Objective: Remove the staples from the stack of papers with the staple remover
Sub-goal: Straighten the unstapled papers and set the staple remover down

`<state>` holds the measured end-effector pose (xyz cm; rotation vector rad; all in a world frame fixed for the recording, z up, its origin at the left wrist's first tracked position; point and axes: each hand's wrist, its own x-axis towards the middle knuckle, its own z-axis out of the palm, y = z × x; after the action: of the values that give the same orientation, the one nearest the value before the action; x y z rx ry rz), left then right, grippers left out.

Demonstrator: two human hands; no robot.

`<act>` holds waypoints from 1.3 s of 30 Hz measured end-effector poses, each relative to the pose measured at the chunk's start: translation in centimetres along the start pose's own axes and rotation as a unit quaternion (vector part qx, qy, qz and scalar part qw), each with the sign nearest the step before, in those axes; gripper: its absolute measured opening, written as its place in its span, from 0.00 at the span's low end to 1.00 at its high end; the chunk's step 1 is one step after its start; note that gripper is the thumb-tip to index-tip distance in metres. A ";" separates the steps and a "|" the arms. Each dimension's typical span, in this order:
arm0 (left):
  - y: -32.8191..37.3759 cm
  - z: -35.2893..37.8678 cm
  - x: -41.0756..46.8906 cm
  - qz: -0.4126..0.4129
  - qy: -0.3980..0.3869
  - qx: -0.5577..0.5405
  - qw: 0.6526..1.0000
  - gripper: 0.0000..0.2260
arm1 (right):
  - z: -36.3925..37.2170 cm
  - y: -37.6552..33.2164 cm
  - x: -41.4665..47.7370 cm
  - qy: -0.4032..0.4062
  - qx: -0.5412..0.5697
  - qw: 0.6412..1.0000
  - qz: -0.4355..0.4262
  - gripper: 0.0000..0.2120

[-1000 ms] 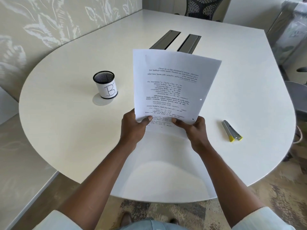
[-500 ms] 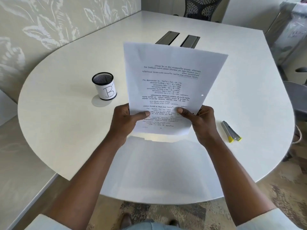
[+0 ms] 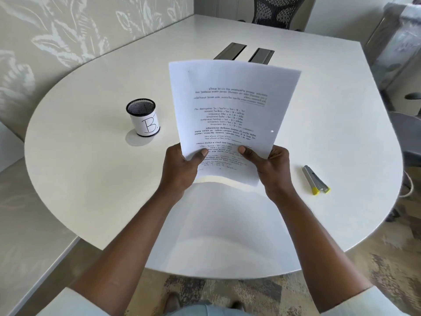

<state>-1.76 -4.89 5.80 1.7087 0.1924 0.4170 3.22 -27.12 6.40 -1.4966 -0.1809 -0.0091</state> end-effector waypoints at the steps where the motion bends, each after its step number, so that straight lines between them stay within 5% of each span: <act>1: -0.1 0.0 0.0 0.000 0.004 0.001 1.000 0.11 | 0.0 0.0 0.0 0.002 0.000 1.000 0.003 0.05; 22: -1.6 -0.2 -0.8 -0.106 -0.030 -0.022 0.994 0.13 | -0.1 0.8 -1.1 0.006 -0.040 0.998 0.053 0.09; 28: -0.6 -1.2 0.1 -0.184 -0.082 -0.130 0.971 0.12 | -2.4 1.0 -2.6 -0.073 -0.014 0.981 0.177 0.20; 33: -0.6 -0.4 1.0 -0.165 -0.038 -0.094 0.981 0.04 | -3.0 1.8 -4.4 -0.090 -0.005 0.969 0.229 0.21; 39: -1.9 0.7 0.7 -0.140 -0.002 -0.040 0.989 0.12 | -3.2 2.6 -5.6 -0.073 -0.033 0.965 0.249 0.21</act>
<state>-0.66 -4.90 4.01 1.5749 0.4026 0.2104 -1.63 -30.73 2.93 -1.5747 0.0833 0.5044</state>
